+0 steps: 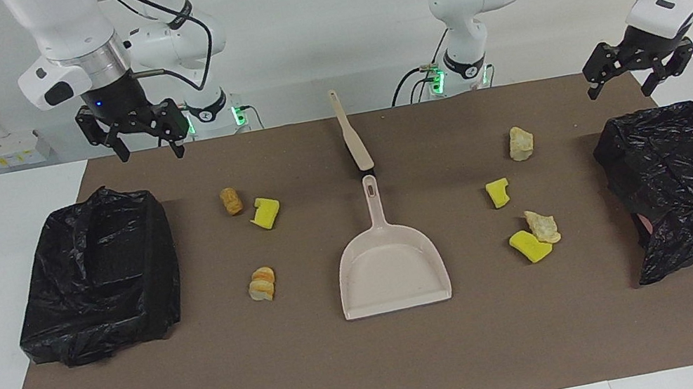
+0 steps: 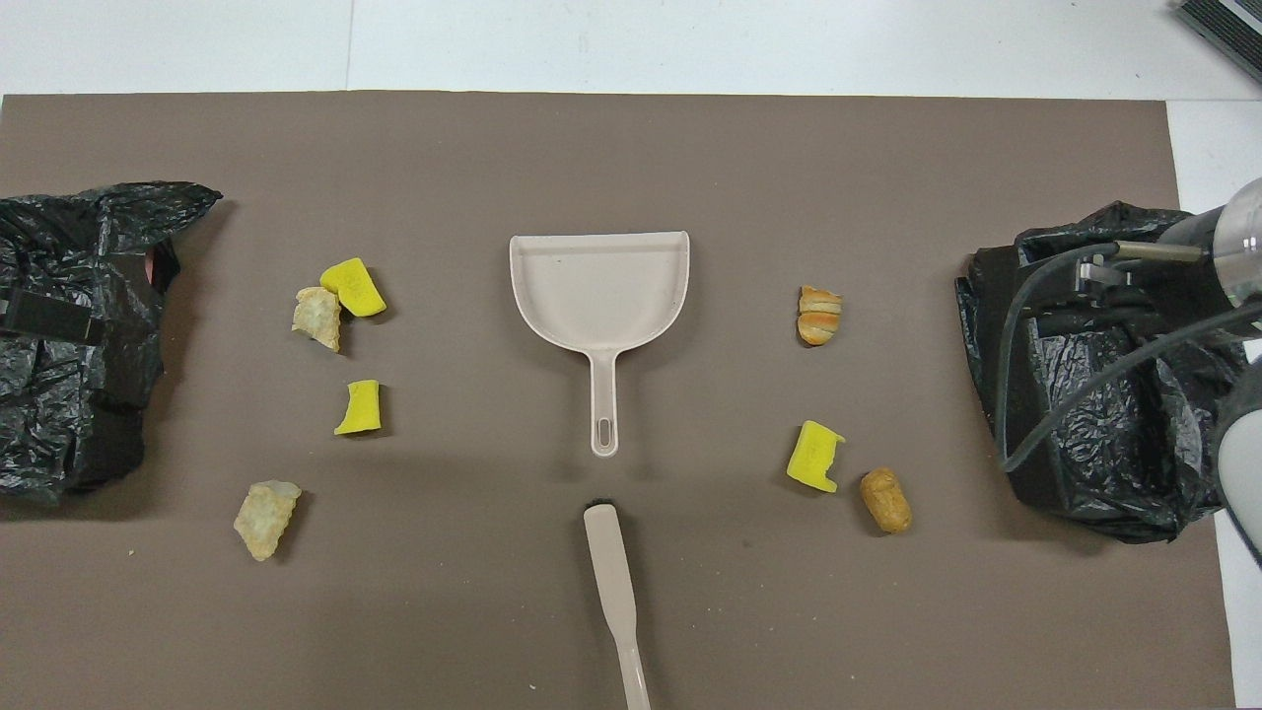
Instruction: Sweep and dump trash in bin
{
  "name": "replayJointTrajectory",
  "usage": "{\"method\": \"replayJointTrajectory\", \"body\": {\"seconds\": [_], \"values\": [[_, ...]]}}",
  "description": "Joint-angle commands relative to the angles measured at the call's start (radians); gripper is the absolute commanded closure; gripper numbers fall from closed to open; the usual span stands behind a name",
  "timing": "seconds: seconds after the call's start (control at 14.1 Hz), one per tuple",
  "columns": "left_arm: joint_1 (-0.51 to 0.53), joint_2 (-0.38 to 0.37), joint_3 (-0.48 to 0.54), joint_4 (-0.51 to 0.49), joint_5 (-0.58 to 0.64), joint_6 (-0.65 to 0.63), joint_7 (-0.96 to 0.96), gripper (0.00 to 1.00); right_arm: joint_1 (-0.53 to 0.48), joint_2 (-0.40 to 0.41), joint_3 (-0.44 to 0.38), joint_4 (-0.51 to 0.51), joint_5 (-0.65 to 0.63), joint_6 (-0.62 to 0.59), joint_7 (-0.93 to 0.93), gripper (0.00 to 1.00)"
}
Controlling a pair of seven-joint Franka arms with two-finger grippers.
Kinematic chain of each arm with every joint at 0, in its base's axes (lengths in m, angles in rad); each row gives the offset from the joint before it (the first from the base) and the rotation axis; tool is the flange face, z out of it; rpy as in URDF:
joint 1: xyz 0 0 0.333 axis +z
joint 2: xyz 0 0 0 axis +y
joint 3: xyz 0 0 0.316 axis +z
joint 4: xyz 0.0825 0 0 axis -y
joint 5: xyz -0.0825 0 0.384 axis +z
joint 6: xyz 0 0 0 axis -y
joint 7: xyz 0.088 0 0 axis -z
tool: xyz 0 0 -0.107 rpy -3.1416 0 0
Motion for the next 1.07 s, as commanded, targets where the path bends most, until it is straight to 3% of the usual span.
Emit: {"method": "replayJointTrajectory", "body": {"seconds": [0.0,0.5,0.99], "values": [[0.005,-0.021,-0.003,-0.021,0.012,0.014,0.011,0.0,-0.008,-0.038,-0.004,-0.045,0.023,-0.005,-0.029,0.0],[0.005,-0.021,-0.003,-0.023,0.012,0.014,0.011,0.0,-0.011,-0.045,-0.006,-0.061,0.024,0.001,-0.03,0.0],[-0.022,-0.019,-0.014,-0.032,0.012,0.075,0.019,0.0,0.023,-0.053,0.012,-0.145,0.024,0.145,0.034,0.0]]}}
